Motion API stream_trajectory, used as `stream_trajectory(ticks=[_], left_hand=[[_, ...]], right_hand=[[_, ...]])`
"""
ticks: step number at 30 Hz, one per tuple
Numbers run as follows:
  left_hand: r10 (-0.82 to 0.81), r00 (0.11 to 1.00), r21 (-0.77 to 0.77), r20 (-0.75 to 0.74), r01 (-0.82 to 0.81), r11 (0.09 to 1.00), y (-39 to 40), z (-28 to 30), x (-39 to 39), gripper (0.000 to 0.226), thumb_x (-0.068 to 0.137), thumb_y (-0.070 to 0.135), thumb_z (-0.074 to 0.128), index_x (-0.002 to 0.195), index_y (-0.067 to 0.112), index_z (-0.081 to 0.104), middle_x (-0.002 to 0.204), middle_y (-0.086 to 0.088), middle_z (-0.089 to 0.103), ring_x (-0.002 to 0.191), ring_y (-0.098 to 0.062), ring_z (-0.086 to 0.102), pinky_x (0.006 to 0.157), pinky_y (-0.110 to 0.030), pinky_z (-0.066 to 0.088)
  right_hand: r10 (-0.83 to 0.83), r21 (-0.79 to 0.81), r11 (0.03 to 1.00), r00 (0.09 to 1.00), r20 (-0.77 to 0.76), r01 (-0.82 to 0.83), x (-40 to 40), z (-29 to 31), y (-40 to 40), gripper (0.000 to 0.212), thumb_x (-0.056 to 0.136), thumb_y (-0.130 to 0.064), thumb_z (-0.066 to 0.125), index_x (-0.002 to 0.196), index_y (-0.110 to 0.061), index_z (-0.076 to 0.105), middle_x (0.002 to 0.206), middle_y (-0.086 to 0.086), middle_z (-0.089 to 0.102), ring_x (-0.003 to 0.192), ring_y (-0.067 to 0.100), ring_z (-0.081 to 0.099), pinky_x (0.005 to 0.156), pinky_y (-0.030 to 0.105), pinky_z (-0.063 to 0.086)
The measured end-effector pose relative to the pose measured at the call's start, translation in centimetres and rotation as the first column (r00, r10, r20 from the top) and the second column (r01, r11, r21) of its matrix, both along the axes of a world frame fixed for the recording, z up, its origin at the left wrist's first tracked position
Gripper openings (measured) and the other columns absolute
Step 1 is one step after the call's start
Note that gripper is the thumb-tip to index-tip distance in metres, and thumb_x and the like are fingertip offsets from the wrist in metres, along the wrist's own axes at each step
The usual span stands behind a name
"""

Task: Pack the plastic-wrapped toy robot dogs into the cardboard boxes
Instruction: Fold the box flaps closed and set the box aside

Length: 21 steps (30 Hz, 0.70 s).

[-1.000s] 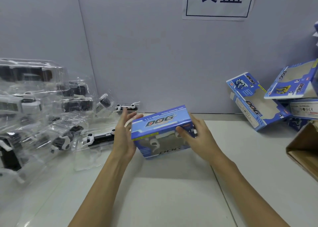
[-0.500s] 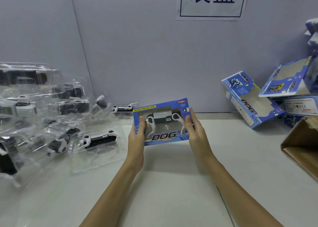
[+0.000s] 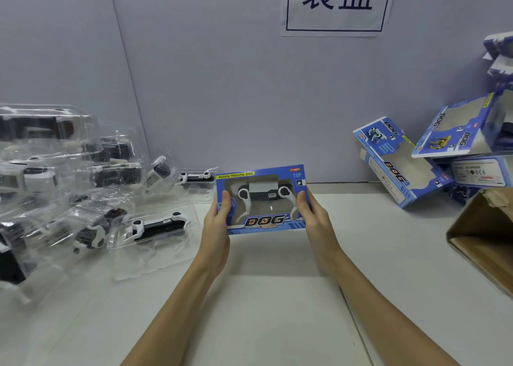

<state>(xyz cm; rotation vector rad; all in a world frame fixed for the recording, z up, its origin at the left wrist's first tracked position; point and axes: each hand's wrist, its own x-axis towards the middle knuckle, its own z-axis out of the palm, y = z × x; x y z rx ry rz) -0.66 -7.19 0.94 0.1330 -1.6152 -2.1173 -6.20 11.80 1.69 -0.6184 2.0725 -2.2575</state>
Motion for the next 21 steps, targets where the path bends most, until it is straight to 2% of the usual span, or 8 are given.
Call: stream_trajectory(ticks=[2,4,6,7,10,12,15,21], left_hand=[[0.003,1.0,0.0,-0.015,-0.003,1.0,-0.3,-0.1,0.1,0.034,0.103,0.048,0.057,0.113,0.019,0.07,0.104,-0.005,0.064,0.103,-0.024,0.059,0.099,-0.045,0.046],[0.034,0.999,-0.064,-0.007,-0.035,0.997,-0.7,-0.3,-0.1,0.025,0.105,0.045,0.055,0.101,0.03,0.074,0.09,0.006,0.067,0.09,-0.016,0.062,0.091,-0.038,0.046],[0.054,0.999,-0.129,0.005,-0.053,0.99,-1.1,-0.4,-0.1,0.021,0.104,0.045,0.056,0.098,0.037,0.074,0.086,0.012,0.068,0.085,-0.01,0.063,0.083,-0.031,0.046],[0.023,1.0,-0.138,0.008,-0.021,0.99,-1.1,-0.3,-0.1,0.021,0.103,0.046,0.057,0.111,0.036,0.074,0.095,0.013,0.072,0.09,-0.009,0.068,0.084,-0.028,0.049],[-0.022,0.999,-0.084,0.023,0.024,0.996,-1.1,0.1,0.1,0.064,0.088,0.058,0.072,0.146,0.034,0.056,0.12,0.009,0.074,0.114,-0.011,0.069,0.103,-0.033,0.047],[-0.022,0.999,-0.082,0.033,0.024,0.996,-1.1,0.1,0.1,0.078,0.073,0.065,0.076,0.144,0.039,0.054,0.121,0.008,0.075,0.119,-0.013,0.068,0.106,-0.039,0.044],[-0.046,0.997,-0.179,0.057,0.055,0.982,-0.9,-0.1,0.3,0.078,0.067,0.068,0.079,0.135,0.036,0.058,0.116,0.006,0.077,0.11,-0.017,0.073,0.092,-0.04,0.055],[0.025,0.996,-0.038,0.089,-0.022,0.999,-1.0,-0.6,0.1,0.088,0.057,0.057,0.089,0.134,0.031,0.055,0.112,0.0,0.078,0.097,-0.015,0.077,0.084,-0.044,0.06]], right_hand=[[0.058,0.015,0.998,0.998,0.032,-0.059,-0.5,-0.3,0.5,0.038,0.105,-0.046,0.047,0.133,-0.025,0.062,0.119,0.022,0.068,0.111,0.035,0.071,0.098,0.05,0.055],[0.079,0.045,0.996,0.995,0.053,-0.082,-1.1,-0.6,0.8,0.03,0.106,-0.041,0.049,0.13,-0.024,0.06,0.122,0.02,0.068,0.108,0.028,0.073,0.097,0.042,0.057],[0.047,0.054,0.997,0.995,0.083,-0.051,-1.2,-0.6,0.8,0.046,0.097,-0.053,0.053,0.131,-0.022,0.053,0.12,0.013,0.07,0.097,0.018,0.075,0.084,0.028,0.06],[0.018,0.043,0.999,0.996,0.089,-0.022,-1.2,-0.5,0.8,0.054,0.091,-0.058,0.054,0.132,-0.023,0.05,0.118,0.01,0.071,0.091,0.015,0.076,0.076,0.024,0.059],[-0.02,0.003,1.0,0.999,0.042,0.02,-1.4,-0.2,1.0,0.054,0.089,-0.059,0.054,0.138,-0.037,0.047,0.113,-0.007,0.074,0.09,0.011,0.077,0.068,0.021,0.058],[-0.041,0.0,0.999,0.999,0.027,0.041,-1.5,0.0,1.2,0.053,0.09,-0.062,0.052,0.14,-0.047,0.045,0.11,-0.016,0.075,0.096,0.01,0.076,0.073,0.024,0.06],[-0.044,0.025,0.999,0.999,0.023,0.044,-1.5,0.2,1.2,0.05,0.09,-0.064,0.053,0.134,-0.042,0.054,0.112,-0.004,0.076,0.091,0.016,0.077,0.068,0.025,0.06],[0.083,0.099,0.992,0.997,-0.008,-0.082,-1.4,0.4,1.9,0.042,0.089,-0.055,0.064,0.129,-0.051,0.054,0.097,0.001,0.078,0.091,0.02,0.078,0.064,0.027,0.061]])
